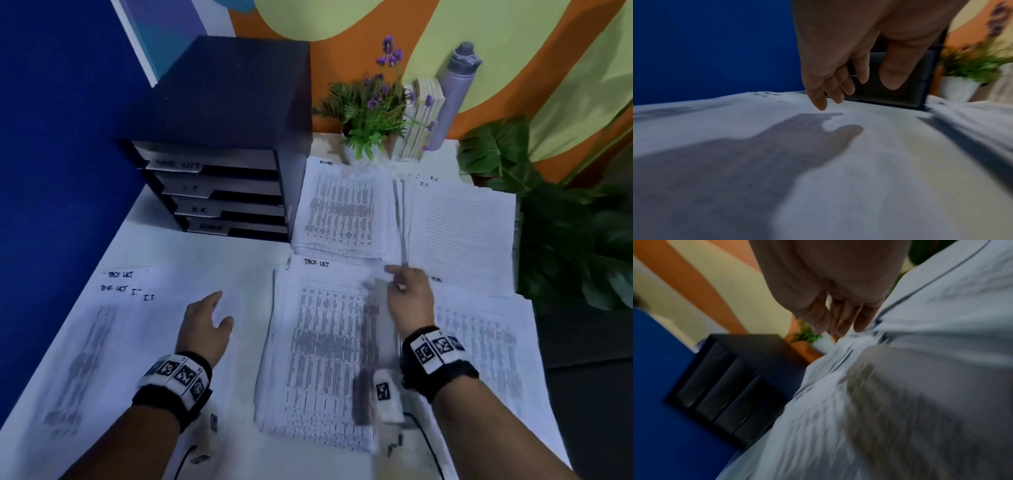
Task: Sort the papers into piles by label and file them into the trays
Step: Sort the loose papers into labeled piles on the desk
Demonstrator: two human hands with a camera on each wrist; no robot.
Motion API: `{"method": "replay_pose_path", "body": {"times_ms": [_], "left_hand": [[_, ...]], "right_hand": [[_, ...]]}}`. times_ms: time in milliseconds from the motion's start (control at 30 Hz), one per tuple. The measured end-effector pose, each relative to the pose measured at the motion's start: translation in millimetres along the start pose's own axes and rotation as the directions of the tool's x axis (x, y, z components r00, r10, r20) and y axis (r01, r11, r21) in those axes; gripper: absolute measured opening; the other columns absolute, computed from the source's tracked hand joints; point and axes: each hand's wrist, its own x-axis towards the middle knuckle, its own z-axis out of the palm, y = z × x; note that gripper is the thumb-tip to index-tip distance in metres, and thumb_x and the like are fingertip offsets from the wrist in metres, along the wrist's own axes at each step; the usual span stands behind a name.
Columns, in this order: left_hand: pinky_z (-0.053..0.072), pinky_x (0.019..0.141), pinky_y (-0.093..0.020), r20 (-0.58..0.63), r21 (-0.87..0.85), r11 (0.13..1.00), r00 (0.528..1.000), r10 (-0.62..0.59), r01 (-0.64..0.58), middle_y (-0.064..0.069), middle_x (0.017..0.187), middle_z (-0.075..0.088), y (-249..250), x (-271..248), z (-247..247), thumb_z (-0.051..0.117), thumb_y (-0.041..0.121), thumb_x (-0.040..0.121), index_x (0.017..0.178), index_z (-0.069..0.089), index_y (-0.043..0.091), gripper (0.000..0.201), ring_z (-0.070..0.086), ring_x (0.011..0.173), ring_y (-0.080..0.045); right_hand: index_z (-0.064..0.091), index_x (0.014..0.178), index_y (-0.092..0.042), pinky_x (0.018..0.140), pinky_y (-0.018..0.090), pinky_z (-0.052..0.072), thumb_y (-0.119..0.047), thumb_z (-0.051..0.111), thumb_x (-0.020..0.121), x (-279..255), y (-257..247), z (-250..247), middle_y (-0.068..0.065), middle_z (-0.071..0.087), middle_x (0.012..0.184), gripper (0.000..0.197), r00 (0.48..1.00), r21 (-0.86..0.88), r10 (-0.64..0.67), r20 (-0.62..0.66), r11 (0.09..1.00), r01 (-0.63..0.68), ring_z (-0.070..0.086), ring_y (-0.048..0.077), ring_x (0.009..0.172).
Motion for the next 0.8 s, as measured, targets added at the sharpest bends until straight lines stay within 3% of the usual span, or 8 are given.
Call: {"method": "replay_pose_path", "body": {"times_ms": [133, 233, 300, 367, 500, 633, 700, 800], "left_hand": [[0.038, 0.110, -0.045, -0.147, 0.113, 0.975, 0.973, -0.176, 0.193, -0.012, 0.148, 0.039, -63.2, 14.1, -45.8, 0.062, 0.016, 0.089, 0.142, 0.045, 0.013, 0.055, 0.045, 0.130, -0.032], [0.031, 0.113, -0.048, -0.206, 0.254, 0.904, 0.932, -0.298, 0.345, -0.016, 0.153, 0.030, -108.2, 14.6, -81.4, 0.061, 0.022, 0.088, 0.145, 0.039, 0.012, 0.062, 0.032, 0.138, -0.035], [0.027, 0.114, -0.051, -0.226, 0.302, 0.842, 0.892, -0.392, 0.446, -0.012, 0.156, 0.022, -131.2, 11.0, -101.9, 0.060, 0.032, 0.088, 0.148, 0.033, 0.016, 0.068, 0.022, 0.141, -0.035], [0.022, 0.115, -0.053, -0.232, 0.300, 0.806, 0.858, -0.458, 0.511, -0.007, 0.159, 0.015, -151.2, 9.1, -116.4, 0.059, 0.042, 0.087, 0.150, 0.027, 0.022, 0.074, 0.015, 0.144, -0.033], [0.022, 0.115, -0.053, -0.145, 0.292, 0.817, 0.867, -0.476, 0.497, -0.010, 0.160, 0.011, -178.5, 9.9, -135.6, 0.069, 0.054, 0.079, 0.154, 0.014, 0.022, 0.098, 0.013, 0.144, -0.038], [0.029, 0.112, -0.051, -0.101, 0.367, 0.822, 0.897, -0.431, 0.436, -0.015, 0.156, 0.020, -183.9, 14.7, -144.8, 0.079, 0.054, 0.068, 0.154, 0.011, 0.016, 0.116, 0.024, 0.140, -0.041], [0.035, 0.110, -0.047, -0.048, 0.408, 0.827, 0.914, -0.403, 0.386, -0.018, 0.149, 0.031, -184.5, 17.2, -143.3, 0.083, 0.055, 0.062, 0.152, 0.017, 0.014, 0.119, 0.035, 0.134, -0.039], [0.051, 0.091, -0.041, 0.026, 0.344, 0.884, 0.938, -0.346, 0.316, -0.013, 0.122, 0.058, -186.0, 17.7, -138.5, 0.085, 0.045, 0.053, 0.137, 0.040, 0.013, 0.100, 0.058, 0.107, -0.033]], "right_hand": [[0.067, 0.092, -0.024, 0.081, 0.019, 0.047, 0.003, 0.056, 0.087, -61.0, -20.7, 67.5, -0.001, 0.065, 0.103, 0.029, 0.960, 0.083, 0.001, 0.279, 0.996, -0.025, 0.062, 0.012, 0.091], [0.069, 0.089, -0.009, 0.070, 0.005, 0.045, 0.009, 0.052, 0.087, -97.3, -35.3, 106.5, -0.006, 0.067, 0.082, 0.025, 0.878, 0.074, 0.015, 0.478, 0.996, -0.057, 0.065, -0.008, 0.072], [0.069, 0.092, -0.008, 0.072, 0.007, 0.047, 0.006, 0.055, 0.087, -117.4, -40.4, 129.8, -0.004, 0.070, 0.085, 0.020, 0.816, 0.064, -0.003, 0.578, 0.997, -0.041, 0.068, -0.005, 0.076], [0.071, 0.094, -0.011, 0.078, 0.010, 0.046, -0.008, 0.063, 0.088, -131.5, -43.8, 149.3, -0.002, 0.069, 0.092, 0.010, 0.803, 0.003, -0.029, 0.596, 0.999, 0.034, 0.068, 0.009, 0.089], [0.056, 0.071, -0.014, 0.063, 0.022, 0.037, -0.020, 0.055, 0.095, -144.5, -48.7, 176.7, 0.007, 0.055, 0.073, 0.025, 0.823, -0.173, -0.049, 0.566, 0.969, 0.176, 0.053, 0.021, 0.066], [0.062, 0.086, -0.001, 0.064, 0.025, 0.030, -0.011, 0.052, 0.093, -152.1, -53.6, 196.8, 0.020, 0.060, 0.084, 0.016, 0.855, -0.193, -0.072, 0.513, 0.961, 0.197, 0.054, 0.029, 0.078], [0.064, 0.093, 0.002, 0.069, 0.030, 0.038, -0.012, 0.050, 0.095, -155.6, -57.5, 203.4, 0.021, 0.062, 0.089, 0.020, 0.877, -0.192, -0.069, 0.476, 0.965, 0.180, 0.055, 0.029, 0.083], [0.062, 0.088, -0.003, 0.069, 0.031, 0.044, -0.020, 0.046, 0.097, -158.5, -51.9, 217.1, 0.019, 0.063, 0.083, 0.024, 0.908, -0.171, -0.059, 0.415, 0.975, 0.141, 0.058, 0.030, 0.078]]}}
